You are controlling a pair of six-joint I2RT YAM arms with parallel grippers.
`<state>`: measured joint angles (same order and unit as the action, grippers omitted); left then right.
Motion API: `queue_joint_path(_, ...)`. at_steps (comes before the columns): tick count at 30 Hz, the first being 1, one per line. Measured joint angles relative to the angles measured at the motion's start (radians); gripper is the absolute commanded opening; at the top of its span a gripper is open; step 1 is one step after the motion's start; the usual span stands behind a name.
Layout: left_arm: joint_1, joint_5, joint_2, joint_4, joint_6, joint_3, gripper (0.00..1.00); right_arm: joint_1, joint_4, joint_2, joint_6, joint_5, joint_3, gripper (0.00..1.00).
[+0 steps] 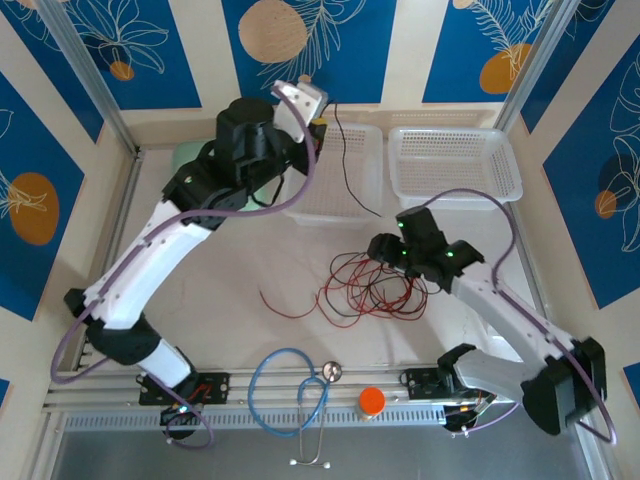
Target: Untangle the cables
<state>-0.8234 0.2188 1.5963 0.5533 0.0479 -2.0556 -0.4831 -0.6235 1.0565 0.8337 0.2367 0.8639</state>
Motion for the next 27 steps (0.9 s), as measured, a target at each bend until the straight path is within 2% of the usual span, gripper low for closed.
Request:
queue_joint_path(6, 0.047, 0.010, 0.170, -0.090, 0.045, -0.053, 0.01, 0.050, -0.096, -0.210, -0.016, -0.002, -0.011, 0.64)
queue_joint_path(11, 0.091, 0.010, 0.326, -0.127, 0.064, -0.118, 0.02, 0.065, -0.157, -0.311, -0.016, -0.012, -0.039, 0.63)
queue_joint_path(18, 0.121, 0.010, 0.437, -0.156, 0.064, -0.168, 0.01, 0.066, -0.190, -0.333, -0.015, -0.035, -0.085, 0.63)
queue_joint_path(27, 0.166, -0.007, 0.575, -0.215, 0.005, -0.128, 0.00, 0.067, -0.197, -0.326, -0.016, -0.043, -0.088, 0.63)
